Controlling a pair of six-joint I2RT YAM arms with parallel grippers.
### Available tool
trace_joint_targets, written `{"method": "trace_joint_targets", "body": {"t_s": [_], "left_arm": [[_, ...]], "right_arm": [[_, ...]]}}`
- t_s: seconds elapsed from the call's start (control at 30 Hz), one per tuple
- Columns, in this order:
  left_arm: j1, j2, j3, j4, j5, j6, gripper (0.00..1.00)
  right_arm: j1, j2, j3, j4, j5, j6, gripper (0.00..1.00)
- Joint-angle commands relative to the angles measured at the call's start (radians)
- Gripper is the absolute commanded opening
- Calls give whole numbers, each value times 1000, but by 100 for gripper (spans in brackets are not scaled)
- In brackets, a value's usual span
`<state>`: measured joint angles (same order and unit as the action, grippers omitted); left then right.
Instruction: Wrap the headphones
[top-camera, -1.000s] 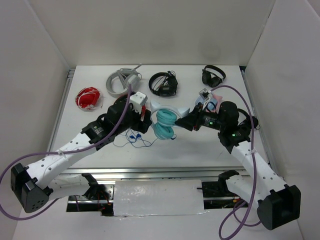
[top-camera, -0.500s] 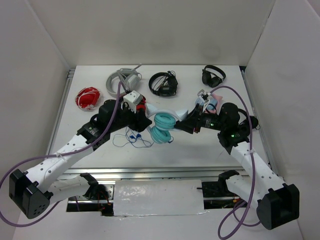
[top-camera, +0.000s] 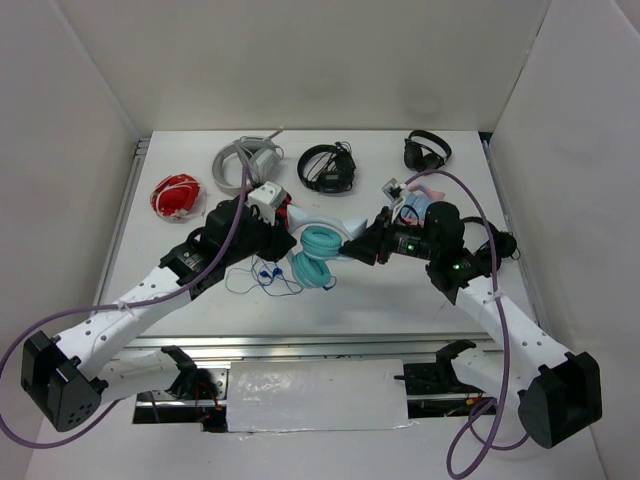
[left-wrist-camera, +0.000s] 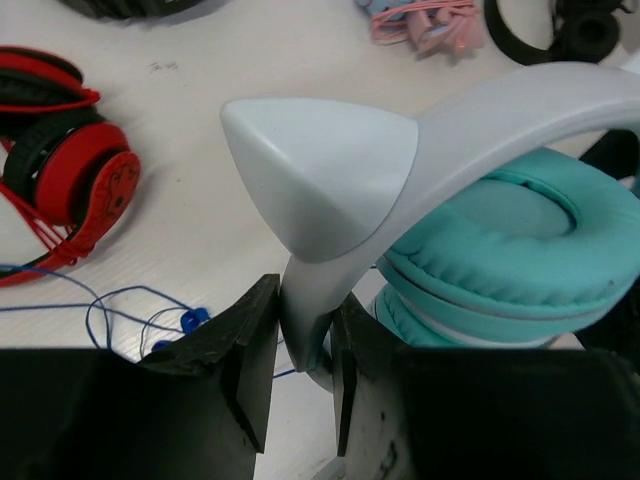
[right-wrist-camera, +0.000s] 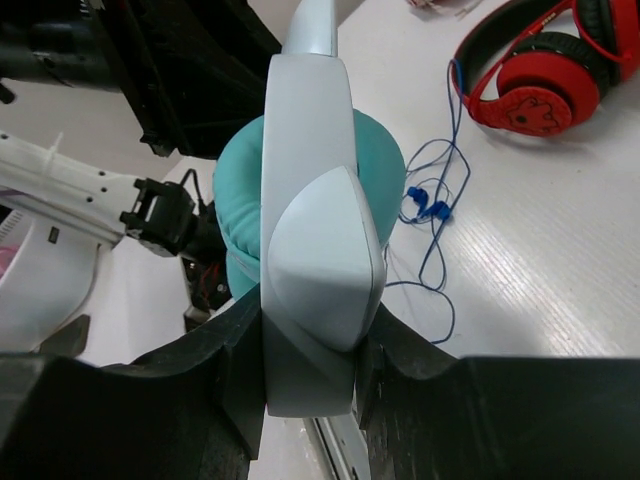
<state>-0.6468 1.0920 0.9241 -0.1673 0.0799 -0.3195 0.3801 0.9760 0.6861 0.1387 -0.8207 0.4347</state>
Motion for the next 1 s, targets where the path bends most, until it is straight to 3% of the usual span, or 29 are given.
{"method": "trace_joint_targets", "body": {"t_s": [0.0,0.1,0.2,0.23,0.4,0.43,0.53,0.7,0.97], "left_arm": [[-28,17,84,-7,-172,-79,0],[-45,26,117,-35,-275,-139,0],[-50,25,140,-64,-295,-167,36],[-54,23,143,-78,-302,-173,54],[-71,-33,127,-139,-301,-176,75],[-74,-55,118,-155,-301,-178,96],[-76,-167,66,-175,-321,-205,99],[-77,-317,-81,-210,-335,-285,99],[-140,-155,-168,-83,-282,-317,99]], "right_arm": [[57,3,58,-31,89,-62,0],[88,-22,40,-30,152,-64,0],[94,-74,-9,36,256,11,0],[94,-85,-17,59,317,27,0],[82,-97,44,22,440,56,0],[82,-99,50,19,460,62,0],[56,-99,56,39,512,93,0],[6,-96,78,97,467,171,0],[2,-123,118,165,419,217,0]]}}
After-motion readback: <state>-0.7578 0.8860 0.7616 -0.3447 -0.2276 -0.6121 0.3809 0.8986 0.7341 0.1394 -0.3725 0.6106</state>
